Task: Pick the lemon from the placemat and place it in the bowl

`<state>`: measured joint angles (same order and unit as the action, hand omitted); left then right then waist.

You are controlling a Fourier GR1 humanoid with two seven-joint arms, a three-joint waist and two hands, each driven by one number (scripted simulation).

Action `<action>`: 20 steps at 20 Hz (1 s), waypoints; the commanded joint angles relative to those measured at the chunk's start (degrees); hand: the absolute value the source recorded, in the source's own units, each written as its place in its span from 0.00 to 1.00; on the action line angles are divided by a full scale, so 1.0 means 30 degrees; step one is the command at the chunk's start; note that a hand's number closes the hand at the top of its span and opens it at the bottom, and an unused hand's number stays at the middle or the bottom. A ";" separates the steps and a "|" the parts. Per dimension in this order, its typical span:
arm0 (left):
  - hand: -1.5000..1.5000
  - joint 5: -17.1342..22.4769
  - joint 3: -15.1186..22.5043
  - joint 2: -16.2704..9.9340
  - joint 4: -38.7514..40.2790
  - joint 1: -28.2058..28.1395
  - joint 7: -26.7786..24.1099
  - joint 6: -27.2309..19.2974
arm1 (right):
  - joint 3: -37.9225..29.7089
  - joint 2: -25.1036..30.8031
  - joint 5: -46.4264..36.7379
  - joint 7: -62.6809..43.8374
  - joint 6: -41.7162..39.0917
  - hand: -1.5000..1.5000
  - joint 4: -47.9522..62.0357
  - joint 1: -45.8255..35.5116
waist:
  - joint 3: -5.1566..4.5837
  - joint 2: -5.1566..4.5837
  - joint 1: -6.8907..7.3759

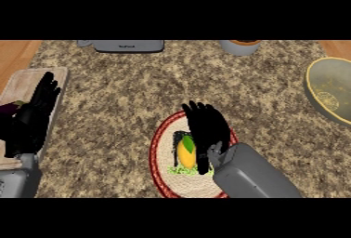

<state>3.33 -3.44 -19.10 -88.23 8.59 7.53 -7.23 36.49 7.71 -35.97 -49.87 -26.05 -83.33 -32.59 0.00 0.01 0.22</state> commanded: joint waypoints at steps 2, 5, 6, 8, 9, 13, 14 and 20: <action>0.50 -0.0677 0.0121 0.0357 -0.1014 -0.0310 0.0699 0.0205 | -0.0842 -0.1684 -0.1431 -0.0410 -0.0505 0.00 0.0639 0.0317 | 0.0003 0.0011 -0.0008; 0.50 -0.0234 -0.0912 0.0130 0.1603 0.1037 -0.0686 0.0645 | 0.0400 -0.1732 -0.2181 0.0892 0.0891 0.00 0.1664 0.2240 | -0.0001 -0.0030 -0.0099; 0.50 -0.0561 -0.0660 0.0413 0.1025 0.0354 -0.0851 0.0643 | 0.0530 -0.2500 -0.1528 -0.0592 0.0359 0.00 0.1990 0.0764 | -0.0001 -0.0014 0.0020; 0.50 -0.0749 -0.0499 0.0338 -0.1009 -0.0242 0.0571 0.0520 | 0.0233 -0.2522 -0.1958 0.0228 0.0588 0.00 0.3041 0.0876 | 0.0004 -0.0003 0.0081; 0.50 -0.0504 -0.0799 0.0391 -0.0403 0.0308 0.0594 0.0654 | -0.0426 -0.2316 -0.2888 0.1519 0.0475 0.00 0.3769 0.1138 | 0.0004 -0.0012 0.0017; 0.50 -0.0079 -0.1629 0.0218 0.0158 -0.0225 -0.0472 0.1535 | -0.0825 -0.2437 -0.3522 0.1923 0.0700 0.00 0.3440 0.2238 | 0.0000 -0.0010 0.0000; 0.50 -0.1061 -0.1034 0.0672 0.0067 -0.0013 0.0025 0.1057 | -0.0463 -0.2546 -0.3459 0.1194 0.0394 0.00 0.2483 0.2617 | 0.0001 0.0000 -0.0028; 0.50 -0.1512 -0.0914 0.1155 -0.0402 0.0394 0.0528 0.0882 | -0.0387 -0.2555 -0.4383 0.3194 0.3447 0.00 0.5772 0.2084 | 0.0004 -0.0021 0.0050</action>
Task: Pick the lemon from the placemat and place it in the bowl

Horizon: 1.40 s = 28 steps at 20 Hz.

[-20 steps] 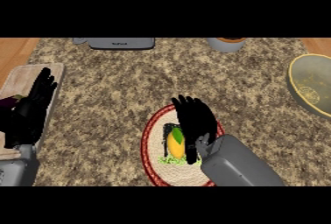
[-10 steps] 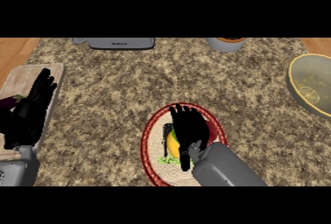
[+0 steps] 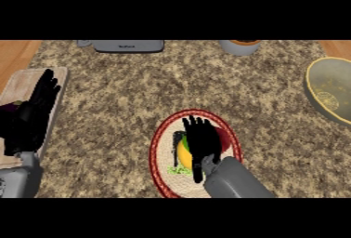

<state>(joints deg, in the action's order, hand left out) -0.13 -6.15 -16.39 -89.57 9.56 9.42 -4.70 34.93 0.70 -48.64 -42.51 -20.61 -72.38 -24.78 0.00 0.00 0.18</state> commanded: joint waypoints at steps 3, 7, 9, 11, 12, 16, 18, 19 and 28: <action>0.50 -0.0154 -0.0316 0.0403 0.0812 -0.0064 -0.0937 0.0471 | -0.0293 -0.0227 0.0765 0.0487 0.1384 0.00 0.3068 -0.1360 | 0.0000 -0.0024 0.0077; 0.50 0.0528 -0.0819 -0.0243 -0.0926 -0.1017 -0.0041 0.1296 | -0.0033 -0.0231 0.2842 0.0924 0.1280 1.00 0.3551 -0.1925 | 0.0004 -0.0017 0.0221; 0.50 -0.0571 0.0001 0.0971 -0.0529 -0.1428 -0.0707 0.0240 | -0.0386 -0.0225 0.1000 0.3393 0.1430 1.00 0.4213 -0.1568 | 0.0002 -0.0017 0.0091; 0.50 -0.0859 0.0235 0.1091 -0.0732 -0.0632 -0.0256 0.0004 | 0.1411 -0.0223 0.3154 0.2010 0.2965 1.00 0.4938 -0.2666 | 0.0006 -0.0032 0.0247; 0.50 -0.0633 -0.0112 0.0886 -0.0185 -0.0216 -0.0437 0.0284 | 0.1005 -0.0220 0.2750 0.2722 0.2937 1.00 0.4937 -0.2180 | 0.0003 -0.0028 0.0144; 0.50 -0.0509 -0.0476 0.0900 0.0554 0.0656 -0.0072 0.0228 | 0.1471 -0.0215 0.2700 0.3659 0.4439 1.00 0.6151 -0.2339 | 0.0004 -0.0036 0.0125; 0.50 -0.0525 -0.0790 0.0541 0.1736 0.0389 -0.1850 0.0849 | 0.1578 -0.0212 0.3164 0.4030 0.5439 1.00 0.7919 -0.3671 | 0.0002 -0.0081 0.0237; 0.50 -0.0282 -0.0664 0.0483 0.0068 -0.0412 -0.0399 0.1145 | 0.1270 -0.0212 0.1151 0.2846 0.4475 1.00 0.4499 -0.1325 | -0.0001 0.0022 -0.0026; 0.50 -0.0674 -0.0631 0.0832 -0.0216 -0.0746 -0.0129 0.0538 | -0.3153 0.8276 0.2555 0.9947 0.5783 1.00 0.3615 -0.0085 | 0.0009 0.0051 -0.0196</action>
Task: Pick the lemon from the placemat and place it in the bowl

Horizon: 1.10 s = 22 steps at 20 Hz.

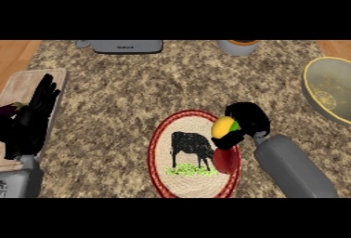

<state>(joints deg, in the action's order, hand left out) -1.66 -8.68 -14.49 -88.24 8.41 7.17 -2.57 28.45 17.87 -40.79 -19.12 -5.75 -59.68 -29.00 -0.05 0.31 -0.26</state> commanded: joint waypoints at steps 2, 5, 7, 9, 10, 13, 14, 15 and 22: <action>0.50 -0.0155 0.0223 0.0022 -0.1684 -0.0615 0.1053 -0.0029 | -0.2120 0.3037 0.0333 0.1837 -0.0091 1.00 -0.1769 0.0421 | 0.0022 -0.0036 0.0062; 0.50 0.0242 -0.0442 -0.0275 -0.0569 0.0204 0.1084 0.0079 | -0.2216 0.4774 -0.0026 0.1555 0.0260 1.00 -0.5727 0.2427 | 0.0005 0.0051 -0.0346; 0.50 0.0152 -0.0439 -0.0035 -0.0783 -0.1230 -0.0165 0.0138 | -0.3262 0.4746 -0.0280 0.0723 0.1589 1.00 -0.6518 0.1885 | 0.0000 0.0084 -0.0255; 0.50 0.0137 -0.0569 -0.0257 0.0235 0.0050 0.0344 0.0107 | -0.4280 0.5493 -0.0384 -0.0158 0.1756 1.00 -0.8065 0.1214 | -0.0016 0.0099 -0.0673; 0.50 -0.0174 -0.0273 -0.0050 -0.0084 -0.0358 0.0238 -0.0060 | -0.4843 0.5652 -0.0298 -0.0726 0.1673 1.00 -0.8807 0.0697 | -0.0015 0.0128 -0.0577; 0.50 0.0237 -0.0732 -0.0432 -0.0108 0.0603 0.1065 0.0008 | -0.6276 0.5608 0.0019 -0.2002 0.2802 1.00 -1.1413 0.1550 | -0.0003 0.0147 -0.0782; 0.50 -0.0050 0.0099 0.0450 -0.1164 -0.1158 0.0474 -0.0047 | -0.7395 0.6185 0.0919 -0.1479 0.2763 1.00 -1.1746 0.2156 | 0.0012 0.0135 -0.0473; 0.50 0.0136 -0.0256 0.0017 -0.1003 -0.0743 0.0632 0.0154 | -0.8425 0.6959 0.1799 -0.1232 0.2160 1.00 -1.2383 0.2325 | 0.0012 0.0102 -0.0506; 0.50 -0.0582 0.0055 0.0291 0.0456 0.0663 0.0034 -0.0015 | -1.1743 0.7033 0.3093 -0.1972 0.0770 1.00 -1.3244 0.3127 | 0.0013 -0.0084 -0.0032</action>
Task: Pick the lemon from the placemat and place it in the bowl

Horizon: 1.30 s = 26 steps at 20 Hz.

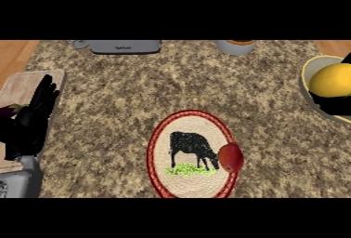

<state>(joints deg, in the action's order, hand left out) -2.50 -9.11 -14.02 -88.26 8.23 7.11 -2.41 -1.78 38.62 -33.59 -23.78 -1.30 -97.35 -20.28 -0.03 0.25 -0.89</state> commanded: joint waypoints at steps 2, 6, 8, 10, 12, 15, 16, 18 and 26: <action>0.50 0.0157 -0.0266 -0.0031 -0.0583 -0.0651 -0.0501 0.0321 | -0.3030 0.0548 0.1773 0.0918 -0.1089 1.00 -0.0126 0.0877 | 0.0007 -0.0053 0.0234; 0.50 0.0530 -0.0392 -0.0628 -0.0779 0.1263 0.1740 0.0611 | -0.3215 0.0046 0.1737 0.4486 0.0191 1.00 0.6700 -0.1888 | 0.0025 -0.0157 0.0518; 0.50 0.0279 0.0020 0.0161 -0.1184 -0.0196 0.0769 0.0431 | -0.3163 -0.0327 0.1058 0.5796 0.0939 1.00 0.8551 -0.2128 | 0.0020 -0.0144 0.0565; 0.50 -0.0177 0.0340 0.0431 -0.0646 -0.0472 -0.0500 0.0349 | -0.3812 0.0051 0.1439 0.7502 0.1114 1.00 1.1637 -0.3502 | 0.0027 -0.0217 0.0751; 0.50 -0.0163 0.0269 0.0283 -0.0215 0.1442 0.0882 0.0094 | -0.4022 0.0279 0.1371 0.8813 0.1215 1.00 1.3968 -0.4770 | 0.0030 -0.0232 0.0709; 0.50 0.0494 -0.0267 -0.0045 -0.0981 -0.0846 -0.0185 0.1004 | -0.4716 0.0777 0.1323 1.1229 0.1762 1.00 1.6791 -0.5183 | 0.0031 -0.0207 0.0834; 0.50 -0.0160 0.0049 0.0516 0.0847 0.0440 -0.0689 0.0298 | -0.4602 0.1079 0.0980 1.1828 0.1698 1.00 1.8101 -0.5803 | 0.0027 -0.0252 0.0714; 0.50 -0.0387 0.0363 0.0465 0.0028 0.0605 0.0144 0.0230 | -0.4572 0.0949 0.0343 1.2780 0.2714 1.00 2.0637 -0.7082 | 0.0042 -0.0294 0.0940; 0.50 -0.0438 0.0826 0.0745 -0.0095 0.0654 -0.0133 0.0447 | -0.4087 0.1952 -0.1283 1.1397 0.1824 1.00 2.5967 -0.7615 | 0.0091 -0.0570 0.1503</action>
<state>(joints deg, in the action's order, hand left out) -3.39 -7.63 -12.41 -88.29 10.57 6.96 -1.21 -13.72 43.92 -36.52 11.49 5.79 -27.35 -42.08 0.14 -1.19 2.92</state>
